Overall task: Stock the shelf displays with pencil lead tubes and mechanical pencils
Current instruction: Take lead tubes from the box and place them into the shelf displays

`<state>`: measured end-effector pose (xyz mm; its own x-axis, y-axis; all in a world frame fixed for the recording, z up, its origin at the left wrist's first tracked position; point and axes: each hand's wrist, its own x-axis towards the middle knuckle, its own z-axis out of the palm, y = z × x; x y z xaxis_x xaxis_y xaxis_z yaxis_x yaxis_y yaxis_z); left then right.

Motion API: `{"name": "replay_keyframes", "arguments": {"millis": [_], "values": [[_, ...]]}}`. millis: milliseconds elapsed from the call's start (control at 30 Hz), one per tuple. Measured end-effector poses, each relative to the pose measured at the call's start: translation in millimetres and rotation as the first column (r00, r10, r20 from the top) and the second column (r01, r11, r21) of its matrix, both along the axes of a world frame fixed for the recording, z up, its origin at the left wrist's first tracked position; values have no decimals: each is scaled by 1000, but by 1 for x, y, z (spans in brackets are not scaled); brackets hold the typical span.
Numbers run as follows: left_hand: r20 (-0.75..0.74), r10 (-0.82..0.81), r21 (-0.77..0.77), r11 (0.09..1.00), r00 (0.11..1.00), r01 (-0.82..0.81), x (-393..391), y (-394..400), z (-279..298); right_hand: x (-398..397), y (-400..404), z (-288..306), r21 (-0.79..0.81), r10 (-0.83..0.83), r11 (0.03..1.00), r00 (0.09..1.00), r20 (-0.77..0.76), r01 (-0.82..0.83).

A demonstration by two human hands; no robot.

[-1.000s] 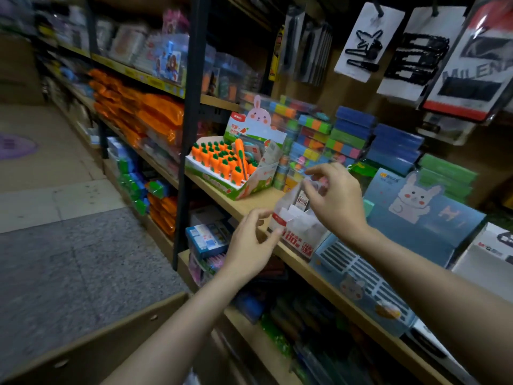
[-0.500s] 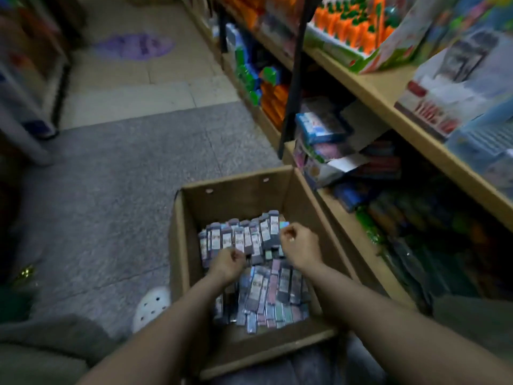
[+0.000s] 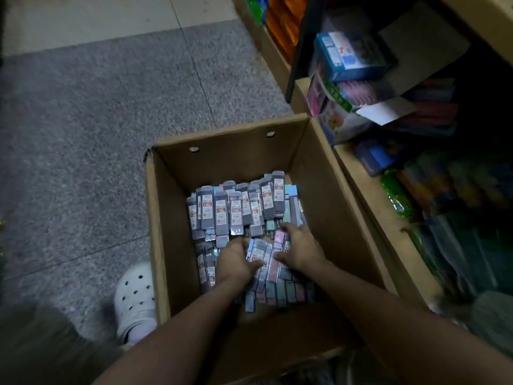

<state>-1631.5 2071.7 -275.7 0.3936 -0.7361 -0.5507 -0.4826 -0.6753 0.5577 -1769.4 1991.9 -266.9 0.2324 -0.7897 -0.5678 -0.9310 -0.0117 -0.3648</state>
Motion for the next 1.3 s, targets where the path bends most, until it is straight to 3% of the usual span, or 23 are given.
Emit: {"name": "replay_keyframes", "arguments": {"millis": [133,367,567,833,933,1000,1067,1200,1300], "values": [[-33,52,35,998,998,-51,-2,-4,-7,-1,-1,-16,-26,67,997,998,2,-67],[-65,109,-44,993,992,-112,-4,-8,-8,-4,1,-12,-36,-73,996,990,120,78],[-129,90,-60,993,988,-99,2,-9,0,-5,-2,0,5,-258,964,929,264,267],[10,-138,-6,990,990,138,3,-21,6,-16,-8,20,12,-336,936,882,331,352],[9,-220,-73,973,976,220,8,-41,30,-18,-15,40,-38,-332,925,855,398,378],[-215,-236,-138,968,948,210,9,-61,59,-17,-20,60,-71,-319,917,830,458,392],[-439,-259,-161,965,860,208,9,-82,94,-15,-25,87,-124,-267,917,814,517,379],[-377,-483,-279,873,790,401,8,-119,169,-18,-31,153,-307,-143,878,813,564,368],[-431,-529,-343,845,731,410,7,-127,210,-31,-33,204,-430,-66,826,820,568,364]]}}
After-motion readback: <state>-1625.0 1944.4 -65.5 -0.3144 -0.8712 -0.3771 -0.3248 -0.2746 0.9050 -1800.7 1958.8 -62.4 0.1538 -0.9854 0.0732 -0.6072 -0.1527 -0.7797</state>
